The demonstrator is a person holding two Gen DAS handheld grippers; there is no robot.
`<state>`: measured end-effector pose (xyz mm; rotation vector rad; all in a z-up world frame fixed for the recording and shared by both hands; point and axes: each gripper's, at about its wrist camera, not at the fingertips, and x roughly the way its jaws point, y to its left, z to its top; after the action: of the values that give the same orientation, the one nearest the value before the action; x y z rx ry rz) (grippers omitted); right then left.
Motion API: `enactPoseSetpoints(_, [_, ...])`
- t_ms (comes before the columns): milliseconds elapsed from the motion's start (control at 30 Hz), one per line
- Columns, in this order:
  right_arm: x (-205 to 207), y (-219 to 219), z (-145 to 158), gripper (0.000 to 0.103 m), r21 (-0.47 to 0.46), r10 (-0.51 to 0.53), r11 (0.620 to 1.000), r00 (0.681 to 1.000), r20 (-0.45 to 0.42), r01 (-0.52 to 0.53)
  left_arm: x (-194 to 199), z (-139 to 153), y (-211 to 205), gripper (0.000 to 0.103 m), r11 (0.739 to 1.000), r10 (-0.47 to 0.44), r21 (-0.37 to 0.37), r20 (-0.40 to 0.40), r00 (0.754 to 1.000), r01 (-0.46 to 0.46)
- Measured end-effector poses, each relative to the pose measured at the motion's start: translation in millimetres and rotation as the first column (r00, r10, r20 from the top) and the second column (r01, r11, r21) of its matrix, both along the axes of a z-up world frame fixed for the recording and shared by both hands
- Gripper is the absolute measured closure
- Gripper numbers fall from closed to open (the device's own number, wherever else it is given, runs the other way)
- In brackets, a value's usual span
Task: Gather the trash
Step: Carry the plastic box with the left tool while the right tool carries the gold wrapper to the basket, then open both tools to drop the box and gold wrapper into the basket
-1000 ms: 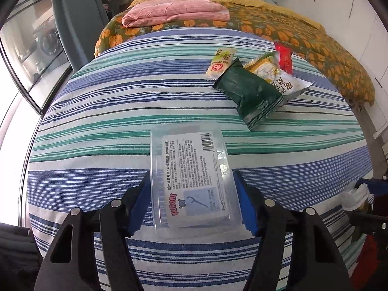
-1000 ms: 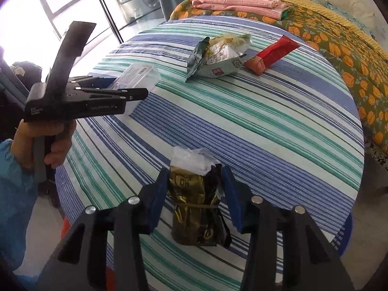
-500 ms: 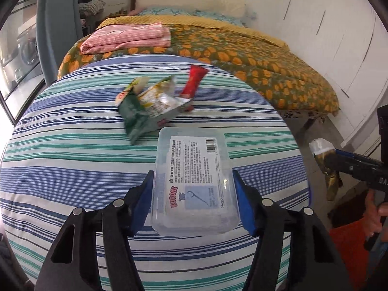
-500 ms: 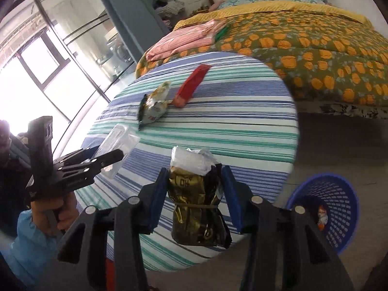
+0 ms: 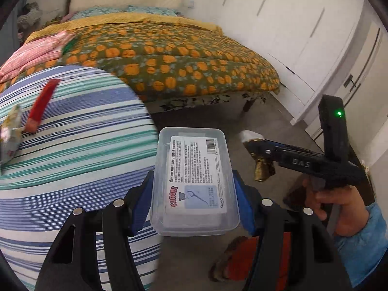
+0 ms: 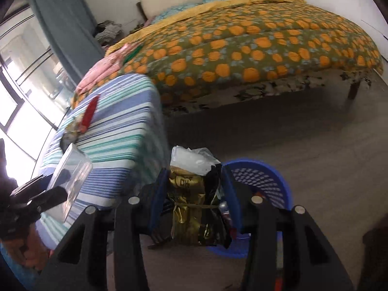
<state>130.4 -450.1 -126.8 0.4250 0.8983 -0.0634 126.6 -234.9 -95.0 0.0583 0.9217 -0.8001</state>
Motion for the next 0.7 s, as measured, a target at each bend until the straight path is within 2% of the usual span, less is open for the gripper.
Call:
enactPoseSetpoints(167, [-10,-37,-32,0.058,0.013,-0.070,0.997,0.997,-0.023,0.070,-7,-35,-62,0.042,0.998,-0.044,0.032,-0.040,0.998,0.046])
enactPoseSetpoints(500, [-11,-77,-64,0.058,0.113,-0.138,0.984,0.990,-0.043,0.142,13,-106,-118,0.042,0.992,-0.029,0.122,-0.115,0.993,0.043])
enactPoseSetpoints(567, [-8,-84,-72,0.055,0.127,-0.158,0.978,0.986,-0.052,0.163,19,-121,-128,0.041,0.990,-0.030,0.133,-0.134,0.991,0.048])
enactPoseSetpoints(600, [-7,-86,-74,0.048,0.137,-0.163,0.976,0.985,-0.057,0.169,23,-127,-131,0.039,0.989,-0.024,0.141,-0.142,0.990,0.044])
enactPoseSetpoints(700, [-7,-93,-79,0.039,0.163,-0.189,0.966,0.979,-0.073,0.199,28,-130,-136,0.029,0.989,-0.008,0.147,-0.146,0.989,0.030])
